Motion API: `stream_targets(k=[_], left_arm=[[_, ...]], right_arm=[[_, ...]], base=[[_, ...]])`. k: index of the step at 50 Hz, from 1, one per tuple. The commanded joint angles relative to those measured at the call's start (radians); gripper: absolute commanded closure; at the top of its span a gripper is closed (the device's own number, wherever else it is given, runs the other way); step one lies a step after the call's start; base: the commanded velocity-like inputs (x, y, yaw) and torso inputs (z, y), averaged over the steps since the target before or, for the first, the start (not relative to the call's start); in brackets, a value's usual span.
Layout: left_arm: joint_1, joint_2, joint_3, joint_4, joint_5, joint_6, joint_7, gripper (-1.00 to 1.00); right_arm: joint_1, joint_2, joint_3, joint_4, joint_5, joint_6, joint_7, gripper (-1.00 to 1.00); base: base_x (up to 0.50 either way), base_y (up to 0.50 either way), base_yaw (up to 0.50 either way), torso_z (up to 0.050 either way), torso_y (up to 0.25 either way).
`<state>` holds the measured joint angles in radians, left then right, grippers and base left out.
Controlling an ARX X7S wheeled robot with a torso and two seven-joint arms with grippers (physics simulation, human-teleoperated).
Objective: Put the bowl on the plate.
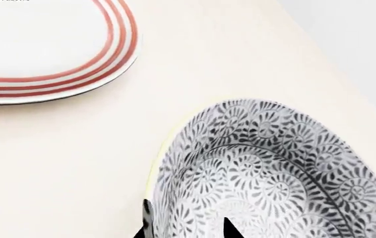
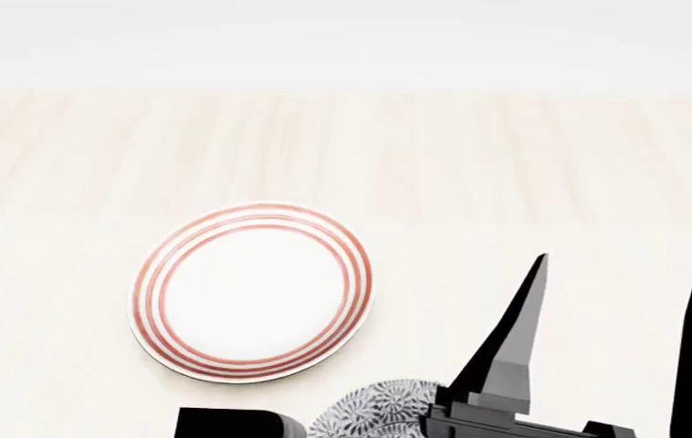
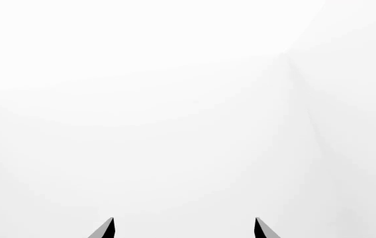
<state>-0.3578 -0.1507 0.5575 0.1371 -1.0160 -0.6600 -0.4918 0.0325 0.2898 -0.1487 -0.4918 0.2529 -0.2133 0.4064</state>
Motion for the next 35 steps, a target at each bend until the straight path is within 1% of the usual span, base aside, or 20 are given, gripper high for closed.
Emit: stream_targets(k=[1,9,14,18,20,24,26,30,35], left_arm=[[-0.002,0.011,-0.011,-0.02,0.03,0.013,0.016,1.0],[-0.017,-0.006,0.017,0.001,0.066,0.024,0.027,1.0],[-0.042,-0.026,0.054,0.016,0.12,0.042,0.055,1.0],[-0.089,-0.045,0.081,0.023,0.176,0.06,0.084,1.0],[-0.134,-0.056,0.094,0.025,0.207,0.064,0.1,1.0],[-0.188,-0.061,0.097,0.016,0.239,0.08,0.119,1.0],[-0.233,-0.065,0.095,0.006,0.256,0.09,0.137,1.0],[-0.278,-0.068,0.087,-0.008,0.268,0.096,0.149,1.0],[-0.355,-0.07,0.064,-0.095,0.307,0.134,0.176,1.0]], right_arm=[[-0.003,-0.016,0.016,0.003,-0.021,-0.006,-0.021,-1.0],[-0.003,-0.014,0.012,0.006,-0.019,-0.008,-0.02,-1.0],[-0.003,-0.011,0.01,0.001,-0.018,-0.003,-0.016,-1.0],[-0.004,-0.01,0.01,0.0,-0.018,-0.007,-0.015,-1.0],[-0.005,-0.01,0.01,0.004,-0.018,-0.01,-0.014,-1.0],[-0.003,-0.008,0.009,0.002,-0.016,-0.007,-0.012,-1.0],[-0.002,-0.007,0.01,0.004,-0.015,-0.009,-0.012,-1.0],[-0.001,-0.005,0.01,0.005,-0.014,-0.009,-0.01,-1.0],[-0.002,-0.003,0.007,0.0,-0.013,-0.005,-0.008,-1.0]], base=[[0.0,0.0,0.0,0.0,0.0],[0.0,0.0,0.0,0.0,0.0],[0.0,0.0,0.0,0.0,0.0],[0.0,0.0,0.0,0.0,0.0],[0.0,0.0,0.0,0.0,0.0],[0.0,0.0,0.0,0.0,0.0],[0.0,0.0,0.0,0.0,0.0],[0.0,0.0,0.0,0.0,0.0],[0.0,0.0,0.0,0.0,0.0]])
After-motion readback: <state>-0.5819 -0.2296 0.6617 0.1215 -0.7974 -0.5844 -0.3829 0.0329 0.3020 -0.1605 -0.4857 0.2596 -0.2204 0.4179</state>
